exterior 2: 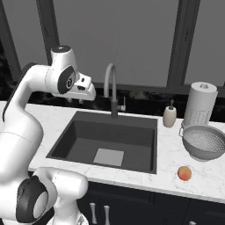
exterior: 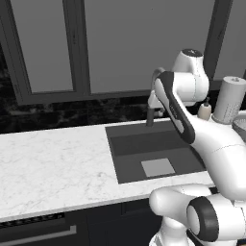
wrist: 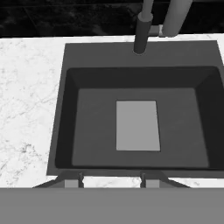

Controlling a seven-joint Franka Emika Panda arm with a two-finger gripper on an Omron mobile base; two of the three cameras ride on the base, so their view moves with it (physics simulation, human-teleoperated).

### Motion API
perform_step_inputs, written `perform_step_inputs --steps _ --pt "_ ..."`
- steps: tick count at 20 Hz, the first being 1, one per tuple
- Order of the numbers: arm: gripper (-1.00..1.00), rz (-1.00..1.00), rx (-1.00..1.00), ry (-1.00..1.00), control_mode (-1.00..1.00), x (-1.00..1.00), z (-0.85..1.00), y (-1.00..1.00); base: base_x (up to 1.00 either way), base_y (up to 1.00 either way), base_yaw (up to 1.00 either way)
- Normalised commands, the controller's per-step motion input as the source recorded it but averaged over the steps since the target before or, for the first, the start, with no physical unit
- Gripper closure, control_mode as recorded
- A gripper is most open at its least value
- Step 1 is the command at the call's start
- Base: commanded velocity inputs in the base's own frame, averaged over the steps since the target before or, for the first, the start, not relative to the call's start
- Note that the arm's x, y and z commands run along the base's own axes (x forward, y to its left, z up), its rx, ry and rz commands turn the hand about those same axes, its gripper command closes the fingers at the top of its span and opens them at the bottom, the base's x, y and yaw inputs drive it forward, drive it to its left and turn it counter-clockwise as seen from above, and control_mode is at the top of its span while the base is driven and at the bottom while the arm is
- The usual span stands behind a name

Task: Put the colander in the sink, put the peach in the colander, and turn on the sink faucet and pour water over the colander.

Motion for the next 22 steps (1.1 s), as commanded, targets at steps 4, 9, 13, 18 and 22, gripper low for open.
perform_step_inputs --steps 4,9,13,18,22 --pt "-1.0 -0.01 0.02 -0.04 -1.0 -0.17 0.0 -0.2 0.0 0.0 0.0" --pt "-1.0 0.0 0.08 -0.11 -1.0 -0.31 0.0 -0.54 0.0 0.0 0.0" --pt "-1.0 0.0 0.1 -0.12 -1.0 -0.31 0.0 -0.76 0.0 0.0 0.0" --pt "-1.0 -0.05 0.0 -0.06 -1.0 -0.15 -0.15 -0.85 0.0 0.0 0.0" --pt "-1.0 -0.02 -0.04 0.0 -1.0 -0.02 -0.23 -0.8 0.0 0.0 0.0"
